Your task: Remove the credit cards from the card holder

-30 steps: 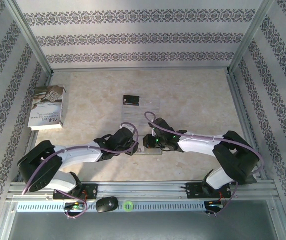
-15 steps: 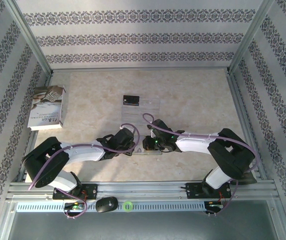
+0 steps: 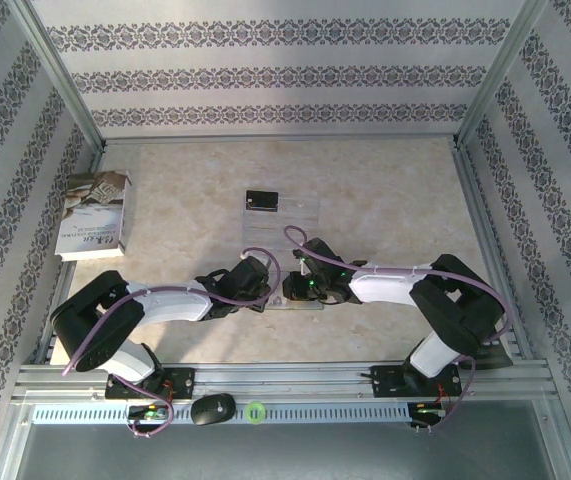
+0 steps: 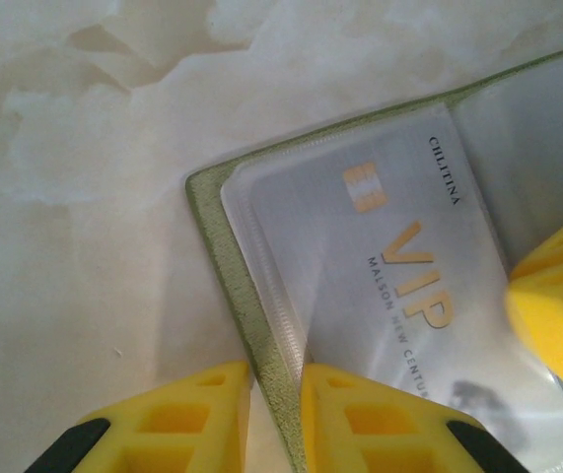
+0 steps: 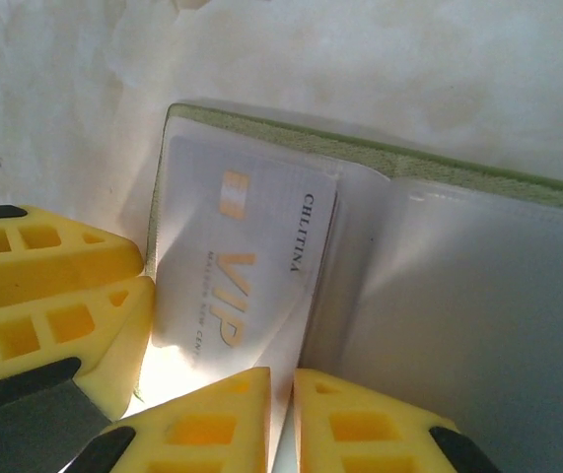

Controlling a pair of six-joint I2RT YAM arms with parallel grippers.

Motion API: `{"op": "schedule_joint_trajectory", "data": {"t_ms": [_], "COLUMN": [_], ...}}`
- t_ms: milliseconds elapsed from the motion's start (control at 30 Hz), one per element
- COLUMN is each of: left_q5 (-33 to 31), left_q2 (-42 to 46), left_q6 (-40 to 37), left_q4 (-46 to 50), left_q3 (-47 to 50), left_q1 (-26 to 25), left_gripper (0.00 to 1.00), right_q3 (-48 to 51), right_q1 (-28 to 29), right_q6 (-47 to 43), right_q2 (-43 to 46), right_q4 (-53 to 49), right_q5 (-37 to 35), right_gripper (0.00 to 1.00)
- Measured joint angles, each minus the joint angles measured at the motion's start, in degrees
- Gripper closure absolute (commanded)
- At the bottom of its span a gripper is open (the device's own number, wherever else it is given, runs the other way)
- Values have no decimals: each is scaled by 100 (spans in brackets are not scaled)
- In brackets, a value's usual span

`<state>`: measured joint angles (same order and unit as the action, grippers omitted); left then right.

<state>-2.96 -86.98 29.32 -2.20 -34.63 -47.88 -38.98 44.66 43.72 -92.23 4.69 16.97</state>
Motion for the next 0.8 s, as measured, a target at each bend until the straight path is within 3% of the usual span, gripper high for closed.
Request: {"op": "schedule_joint_trajectory", "data": {"t_ms": [433, 800], "left_q5": [61, 61], "left_q2": [-13, 7], "left_q6": [72, 118], "left_q4": [-103, -247], "left_q3": [52, 129], "left_q1": [37, 37], "left_gripper": [77, 78], "right_q3": [273, 380], "right_q1": [-105, -105], "right_q6": [352, 452], "right_q2": [2, 81], "right_q4": [505, 592], "right_q5": [214, 129], "right_gripper": [80, 86]}}
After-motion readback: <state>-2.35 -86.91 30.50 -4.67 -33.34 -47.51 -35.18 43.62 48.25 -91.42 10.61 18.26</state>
